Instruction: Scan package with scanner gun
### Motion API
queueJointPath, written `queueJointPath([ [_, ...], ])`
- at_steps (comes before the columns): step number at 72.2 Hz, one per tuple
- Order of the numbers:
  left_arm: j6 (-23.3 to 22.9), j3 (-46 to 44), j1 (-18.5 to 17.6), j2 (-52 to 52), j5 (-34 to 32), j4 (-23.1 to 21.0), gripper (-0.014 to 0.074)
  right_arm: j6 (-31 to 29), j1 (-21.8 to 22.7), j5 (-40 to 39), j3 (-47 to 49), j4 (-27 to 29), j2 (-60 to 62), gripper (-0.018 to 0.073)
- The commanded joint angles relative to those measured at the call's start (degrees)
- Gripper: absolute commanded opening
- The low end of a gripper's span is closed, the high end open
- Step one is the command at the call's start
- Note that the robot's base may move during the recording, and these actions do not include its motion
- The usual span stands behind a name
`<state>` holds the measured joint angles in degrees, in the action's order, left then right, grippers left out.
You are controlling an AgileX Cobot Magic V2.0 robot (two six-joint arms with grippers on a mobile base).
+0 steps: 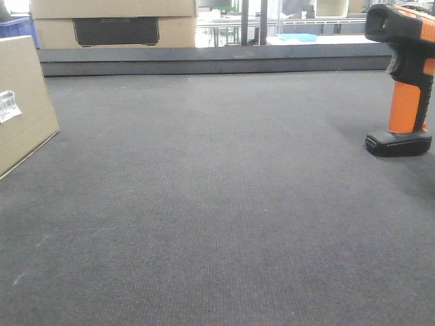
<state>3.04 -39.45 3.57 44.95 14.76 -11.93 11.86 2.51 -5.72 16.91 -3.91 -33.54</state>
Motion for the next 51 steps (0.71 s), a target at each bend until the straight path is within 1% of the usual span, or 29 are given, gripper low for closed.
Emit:
queueJointPath([
  [1, -0.4, 4.3, 0.1, -3.2, -4.1, -0.4, -0.0111, 0.0, 0.1, 0.7, -0.2, -0.3, 1.3, 0.0099],
  [2, -0.4, 4.9, 0.1, -3.6, -4.2, -0.4, -0.0111, 0.0, 0.1, 0.7, -0.2, -0.3, 1.5, 0.0064],
  [3, -0.4, 5.3, 0.1, -4.1, -4.2, -0.4, -0.0111, 0.0, 0.1, 0.9, -0.2, -0.3, 1.6, 0.0046],
  [5, -0.4, 6.1, 0.1, -4.8, -4.2, -0.2, -0.0111, 0.0, 0.1, 1.0, -0.2, -0.3, 2.2, -0.0022],
  [6, -0.4, 6.4, 0.1, -5.2, -4.2, 0.1, -0.0111, 0.0, 0.1, 1.1, -0.2, -0.3, 2.5, -0.0072],
  [9, -0.4, 6.9, 0.1, -6.1, -3.5, 1.0, -0.0111, 0.0, 0.1, 1.4, -0.2, -0.3, 3.3, -0.0164],
  [16, -0.4, 7.2, 0.1, -8.1, -2.9, 1.3, -0.0111, 0.0, 0.1, 5.1, 1.3, -0.3, 5.7, -0.0162],
  [23, -0.4, 7.8, 0.1, -9.7, -2.6, 1.3, -0.0111, 0.0, 0.1, 14.2, 4.5, -0.3, 8.0, -0.0162],
  [27, -0.4, 9.0, 0.1, -10.9, -3.6, 1.3, -0.0111, 0.0, 0.1, 17.6, 5.5, -0.3, 9.3, -0.0162],
  [38, -0.4, 14.8, 0.1, -15.4, -9.3, 1.3, -0.0111, 0.0, 0.1, 18.6, 4.8, -0.3, 13.5, -0.0165],
  [51, -0.4, 21.3, 0.1, -23.2, -14.8, 1.3, -0.0111, 0.0, 0.1, 18.7, 2.9, -0.3, 19.7, -0.0165],
])
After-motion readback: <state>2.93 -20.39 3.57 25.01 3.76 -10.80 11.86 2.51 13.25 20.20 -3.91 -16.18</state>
